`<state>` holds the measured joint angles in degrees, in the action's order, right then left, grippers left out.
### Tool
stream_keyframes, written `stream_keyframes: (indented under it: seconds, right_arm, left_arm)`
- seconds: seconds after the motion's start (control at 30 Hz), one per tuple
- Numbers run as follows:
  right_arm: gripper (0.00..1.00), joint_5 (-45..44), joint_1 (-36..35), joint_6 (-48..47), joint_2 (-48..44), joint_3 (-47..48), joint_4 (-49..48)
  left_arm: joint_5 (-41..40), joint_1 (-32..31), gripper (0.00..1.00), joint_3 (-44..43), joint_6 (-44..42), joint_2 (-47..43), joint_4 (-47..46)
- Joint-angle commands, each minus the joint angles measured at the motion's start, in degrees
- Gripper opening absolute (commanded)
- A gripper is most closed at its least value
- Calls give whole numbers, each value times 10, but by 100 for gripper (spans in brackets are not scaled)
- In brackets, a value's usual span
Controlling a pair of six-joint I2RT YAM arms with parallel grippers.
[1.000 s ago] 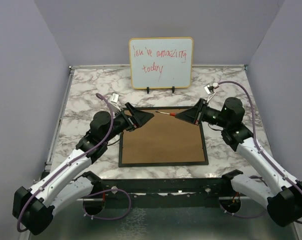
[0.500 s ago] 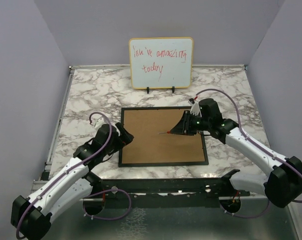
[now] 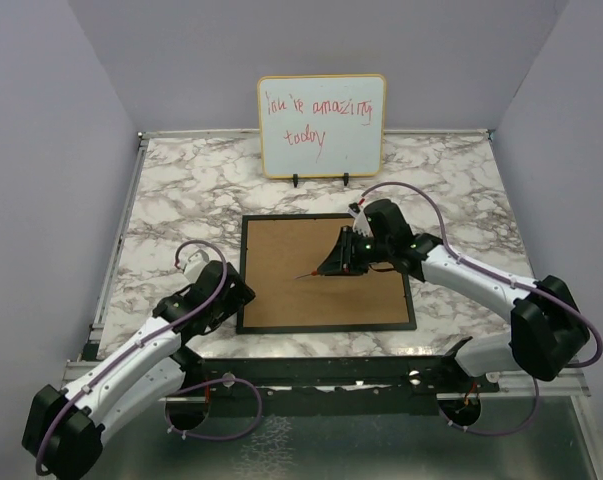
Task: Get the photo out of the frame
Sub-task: Release the photo frame item from the photo frame.
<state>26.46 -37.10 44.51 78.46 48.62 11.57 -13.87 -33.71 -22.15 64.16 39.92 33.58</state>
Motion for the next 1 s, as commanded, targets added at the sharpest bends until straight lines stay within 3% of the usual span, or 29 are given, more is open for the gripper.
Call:
stream_keyframes:
  seconds: [0.0, 0.17, 0.27, 0.37, 0.67, 0.8, 0.97]
  right_arm:
    - [0, -16, -3, 15, 10, 28, -22]
    - [0, -65, -3, 1, 1, 37, 22]
    - [1, -90, -3, -4, -9, 41, 44]
    - [1, -105, -3, -1, -17, 38, 50]
    - [1, -177, -3, 27, -51, 21, 66]
    - [1, -162, -3, 29, -45, 19, 60]
    - [0, -38, -5, 2, -15, 14, -11]
  left_arm:
    - [-18, 1, 85, 0, -11, 53, 4]
    - [-8, 2, 82, 5, -33, 85, -17]
    - [47, 2, 79, 19, -62, 100, -65]
    - [92, 0, 67, 32, -73, 125, -115]
    - [137, -43, 50, 0, -70, 189, -213]
    - [114, -74, 50, -24, -78, 219, -209]
    - [55, -82, 49, -26, -65, 217, -132]
